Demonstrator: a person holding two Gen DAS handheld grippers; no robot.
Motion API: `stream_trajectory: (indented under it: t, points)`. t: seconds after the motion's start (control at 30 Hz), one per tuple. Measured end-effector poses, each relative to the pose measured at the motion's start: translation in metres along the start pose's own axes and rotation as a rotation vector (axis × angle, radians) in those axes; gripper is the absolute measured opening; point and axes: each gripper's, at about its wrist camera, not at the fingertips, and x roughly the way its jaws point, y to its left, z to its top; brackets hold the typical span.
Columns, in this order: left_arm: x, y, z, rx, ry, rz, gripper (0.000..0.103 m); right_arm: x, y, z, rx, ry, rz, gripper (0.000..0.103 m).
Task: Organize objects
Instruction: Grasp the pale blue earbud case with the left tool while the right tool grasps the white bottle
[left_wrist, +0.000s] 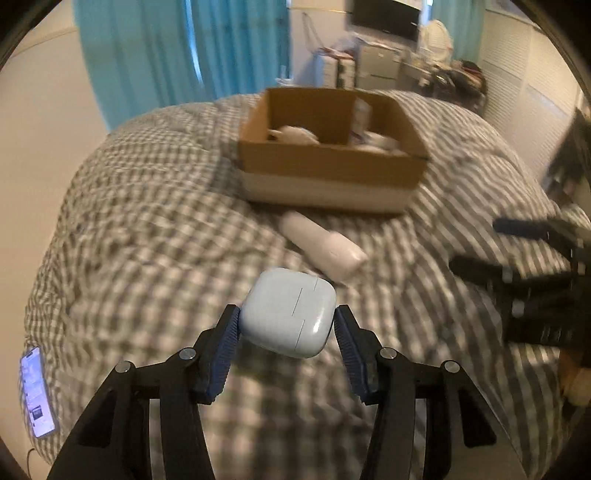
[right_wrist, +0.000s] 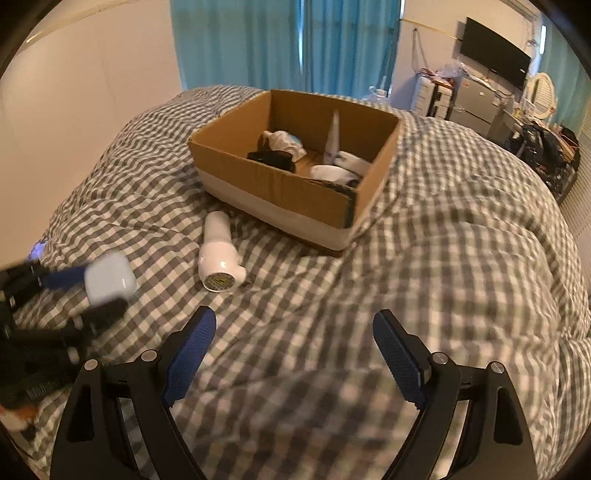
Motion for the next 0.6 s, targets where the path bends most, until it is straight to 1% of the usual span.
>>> stream_trajectory:
  t: [0.13, 0.27, 0.4, 0.6]
  points:
    - [0.006, 0.017, 0.013, -0.032, -0.006, 0.013, 0.053, 0.022, 0.018, 0.012, -0.047, 0.023, 0.026, 0.087]
    - [0.015, 0.029, 0.024, -0.057, -0.02, 0.024, 0.053, 0.053, 0.039, 0.025, -0.102, 0.06, 0.045, 0.087]
    - [0.024, 0.041, 0.033, -0.064, -0.027, 0.032, 0.053, 0.077, 0.051, 0.037, -0.119, 0.067, 0.053, 0.086]
    - [0.042, 0.054, 0.04, -0.08, -0.01, 0.037, 0.053, 0.115, 0.065, 0.047, -0.148, 0.131, 0.064, 0.071]
